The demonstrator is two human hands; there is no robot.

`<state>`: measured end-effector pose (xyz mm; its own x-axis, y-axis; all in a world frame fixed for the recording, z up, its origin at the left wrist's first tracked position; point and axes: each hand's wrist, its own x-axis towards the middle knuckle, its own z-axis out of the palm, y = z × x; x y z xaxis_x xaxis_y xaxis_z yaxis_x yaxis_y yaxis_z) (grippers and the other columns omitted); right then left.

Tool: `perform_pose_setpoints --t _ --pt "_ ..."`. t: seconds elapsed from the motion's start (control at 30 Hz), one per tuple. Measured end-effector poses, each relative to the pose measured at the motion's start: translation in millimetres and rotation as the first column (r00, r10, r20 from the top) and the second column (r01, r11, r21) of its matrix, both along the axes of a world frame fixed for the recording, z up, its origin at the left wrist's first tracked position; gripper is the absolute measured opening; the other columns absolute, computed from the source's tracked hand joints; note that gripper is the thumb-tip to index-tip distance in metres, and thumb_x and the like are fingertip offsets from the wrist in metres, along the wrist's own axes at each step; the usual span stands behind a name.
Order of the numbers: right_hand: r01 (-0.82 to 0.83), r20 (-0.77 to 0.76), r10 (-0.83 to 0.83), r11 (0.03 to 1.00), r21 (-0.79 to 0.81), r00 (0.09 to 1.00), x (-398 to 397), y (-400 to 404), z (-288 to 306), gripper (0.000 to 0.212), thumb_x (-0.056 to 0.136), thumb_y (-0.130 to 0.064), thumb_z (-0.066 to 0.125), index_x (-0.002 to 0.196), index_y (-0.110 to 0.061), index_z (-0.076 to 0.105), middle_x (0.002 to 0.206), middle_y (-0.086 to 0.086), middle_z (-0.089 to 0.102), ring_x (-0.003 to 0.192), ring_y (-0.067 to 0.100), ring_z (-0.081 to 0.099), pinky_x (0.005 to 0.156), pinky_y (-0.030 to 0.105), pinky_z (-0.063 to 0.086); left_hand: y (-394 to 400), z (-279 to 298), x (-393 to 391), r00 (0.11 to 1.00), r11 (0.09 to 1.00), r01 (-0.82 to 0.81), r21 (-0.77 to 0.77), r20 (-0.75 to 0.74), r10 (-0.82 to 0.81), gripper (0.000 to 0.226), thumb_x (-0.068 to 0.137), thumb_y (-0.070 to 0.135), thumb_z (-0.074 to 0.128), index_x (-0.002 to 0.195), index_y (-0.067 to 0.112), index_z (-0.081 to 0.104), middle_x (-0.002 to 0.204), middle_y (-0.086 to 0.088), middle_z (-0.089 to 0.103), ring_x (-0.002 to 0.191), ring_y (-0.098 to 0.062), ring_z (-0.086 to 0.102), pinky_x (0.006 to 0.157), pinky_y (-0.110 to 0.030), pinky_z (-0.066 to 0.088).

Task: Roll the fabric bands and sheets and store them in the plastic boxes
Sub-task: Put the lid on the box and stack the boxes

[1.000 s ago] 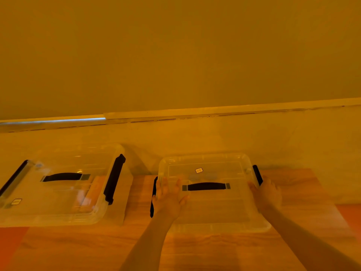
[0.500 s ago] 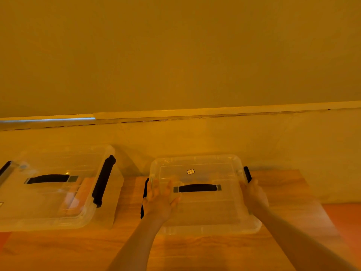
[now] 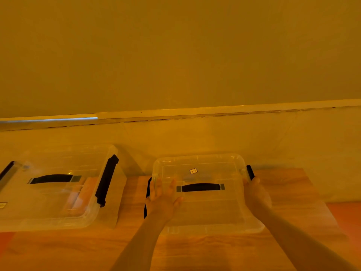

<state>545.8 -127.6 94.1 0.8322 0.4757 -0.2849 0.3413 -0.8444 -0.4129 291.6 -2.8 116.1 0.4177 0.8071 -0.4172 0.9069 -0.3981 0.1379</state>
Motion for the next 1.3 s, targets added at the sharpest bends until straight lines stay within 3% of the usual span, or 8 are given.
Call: perform_pose_setpoints --t 0.43,0.53,0.6,0.67,0.8,0.97,1.2,1.3 --pt "0.016 0.031 -0.016 1.000 -0.007 0.999 5.4 10.6 -1.9 0.040 0.101 -0.038 0.033 0.116 -0.005 0.051 0.100 0.015 0.066 0.085 0.030 0.067 0.073 0.044 0.058 2.7 -3.4 -1.3 0.999 0.999 0.033 0.018 -0.015 -0.033 0.073 0.092 0.067 0.024 0.146 0.042 -0.017 0.153 -0.012 -0.030 0.142 -0.038 -0.022 0.113 -0.058 0.014" --pt "-0.111 0.182 0.123 0.991 -0.075 0.976 1.6 9.1 0.4 0.057 0.100 -0.041 0.037 0.145 -0.007 0.027 0.148 0.018 0.035 0.135 0.033 0.038 0.109 0.047 0.037 1.7 -7.4 -2.2 0.999 0.999 0.033 0.023 0.002 -0.033 0.072 0.092 0.067 0.024 0.147 0.042 -0.015 0.153 -0.012 -0.030 0.142 -0.037 -0.021 0.113 -0.057 0.014" --pt "-0.254 0.292 0.280 0.959 -0.125 0.914 -10.7 9.3 4.2 0.068 0.099 -0.049 0.027 0.153 -0.011 0.007 0.159 0.013 0.008 0.147 0.030 0.008 0.116 0.044 0.017 1.2 -8.4 -7.7 0.999 0.997 0.035 0.070 0.033 -0.038 0.071 0.093 0.064 0.025 0.148 0.040 -0.013 0.154 -0.011 -0.029 0.143 -0.036 -0.019 0.114 -0.054 0.013" --pt "-0.405 0.377 0.427 0.903 -0.142 0.821 -27.0 11.7 4.3 0.070 0.095 -0.056 0.007 0.152 -0.014 0.011 0.158 0.013 0.009 0.145 0.029 0.007 0.114 0.042 0.014 3.7 -15.4 -16.6 0.996 0.993 0.003 0.118 0.093 -0.014 0.071 0.096 0.057 0.030 0.149 0.035 -0.011 0.156 -0.009 -0.023 0.145 -0.033 -0.013 0.116 -0.050 0.012" --pt "-0.536 0.369 0.573 0.819 -0.206 0.732 -59.8 14.3 -13.9 0.072 0.096 -0.057 0.002 0.138 -0.020 0.046 0.139 0.016 0.049 0.128 0.034 0.046 0.099 0.049 0.039 14.3 -31.2 -38.6 0.952 0.962 -0.263 0.077 0.182 0.246 0.082 0.093 0.061 0.033 0.141 0.027 -0.025 0.159 -0.011 -0.010 0.146 -0.033 -0.005 0.118 -0.050 0.011" --pt "-0.567 0.331 0.617 0.787 -0.245 0.714 -73.8 13.8 -23.5 0.065 0.095 -0.062 0.007 0.140 -0.026 0.037 0.139 0.016 0.048 0.136 0.029 0.025 0.113 0.040 0.000 22.8 -34.2 -43.9 0.813 0.904 -0.407 -0.130 0.399 0.423 0.108 0.067 0.090 0.022 0.149 0.029 -0.012 0.156 -0.015 0.012 0.134 -0.041 0.035 0.099 -0.055 0.043" --pt "-0.570 0.260 0.622 0.782 -0.252 0.739 -74.9 16.6 -23.0 0.064 0.095 -0.064 0.008 0.141 -0.028 0.033 0.139 0.018 0.049 0.133 0.033 0.029 0.112 0.039 -0.002 28.3 -25.5 -41.2 0.757 0.850 -0.453 -0.269 0.388 0.527 0.072 0.092 0.058 0.040 0.148 0.019 0.018 0.134 -0.012 0.049 0.111 -0.027 0.058 0.086 -0.037 0.054" --pt "-0.559 0.265 0.616 0.786 -0.262 0.742 -77.4 18.1 -24.1 0.065 0.094 -0.065 0.007 0.142 -0.029 0.032 0.140 0.017 0.048 0.132 0.038 0.039 0.111 0.039 -0.002 27.5 -23.1 -40.3 0.707 0.822 -0.441 -0.360 0.425 0.566 0.071 0.095 0.051 0.044 0.151 0.023 0.010 0.136 -0.011 0.048 0.118 -0.029 0.054 0.086 -0.037 0.048"
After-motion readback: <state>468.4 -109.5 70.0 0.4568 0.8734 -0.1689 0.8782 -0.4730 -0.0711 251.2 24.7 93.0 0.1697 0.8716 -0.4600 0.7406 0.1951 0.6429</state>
